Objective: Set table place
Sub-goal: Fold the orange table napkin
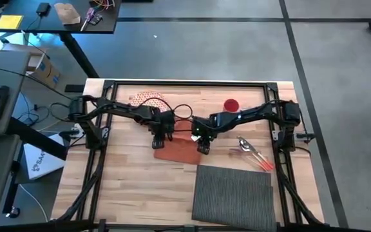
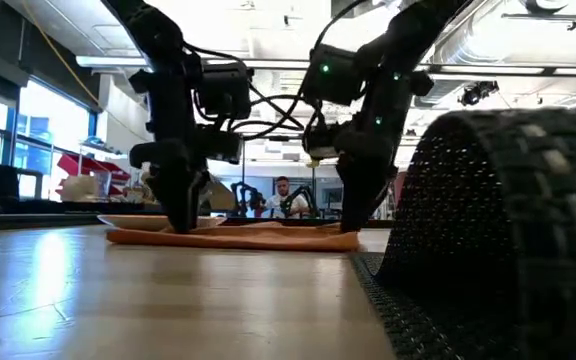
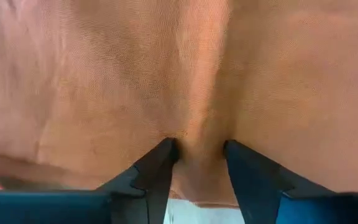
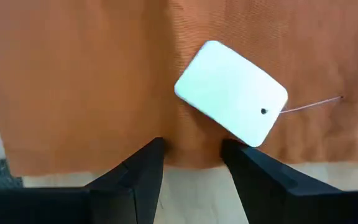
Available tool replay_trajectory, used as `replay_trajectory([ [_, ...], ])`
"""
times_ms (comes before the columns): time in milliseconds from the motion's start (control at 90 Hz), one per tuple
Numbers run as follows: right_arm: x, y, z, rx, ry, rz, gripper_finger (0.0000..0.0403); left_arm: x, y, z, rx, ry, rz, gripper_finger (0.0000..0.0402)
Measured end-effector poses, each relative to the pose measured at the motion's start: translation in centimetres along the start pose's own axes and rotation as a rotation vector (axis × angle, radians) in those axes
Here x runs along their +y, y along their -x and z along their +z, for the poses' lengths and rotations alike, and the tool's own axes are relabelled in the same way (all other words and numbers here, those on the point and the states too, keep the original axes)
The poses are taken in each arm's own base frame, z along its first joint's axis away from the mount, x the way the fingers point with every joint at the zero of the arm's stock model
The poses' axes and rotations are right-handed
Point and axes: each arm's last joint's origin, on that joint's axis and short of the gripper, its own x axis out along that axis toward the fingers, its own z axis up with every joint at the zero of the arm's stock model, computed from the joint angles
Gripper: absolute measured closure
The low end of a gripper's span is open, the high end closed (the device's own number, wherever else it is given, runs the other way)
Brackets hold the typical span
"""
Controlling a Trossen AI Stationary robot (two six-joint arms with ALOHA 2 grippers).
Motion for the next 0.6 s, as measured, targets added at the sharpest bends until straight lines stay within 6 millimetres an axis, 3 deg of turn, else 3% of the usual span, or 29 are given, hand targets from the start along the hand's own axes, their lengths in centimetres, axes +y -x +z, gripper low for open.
replay_trajectory([
  [133,-0.01,-0.31,-0.04,0.009,-0.015,0.0,0.0268,0.0,0.13,0.01,-0.003,-0.013,0.0,0.0252],
  [367,0.08,-0.36,-0.14,0.022,-0.043,0.031,0.0351,-0.01,-0.72,-0.57,0.002,-0.04,-0.009,0.027],
  [478,0.12,-0.36,-0.19,0.031,-0.059,0.048,0.0392,-0.09,-0.75,-0.64,0.0,-0.035,-0.041,0.0306],
  [600,0.18,0.03,-0.15,0.023,-0.063,0.053,0.0399,-0.32,-0.69,-0.79,0.018,-0.035,-0.111,0.0377],
])
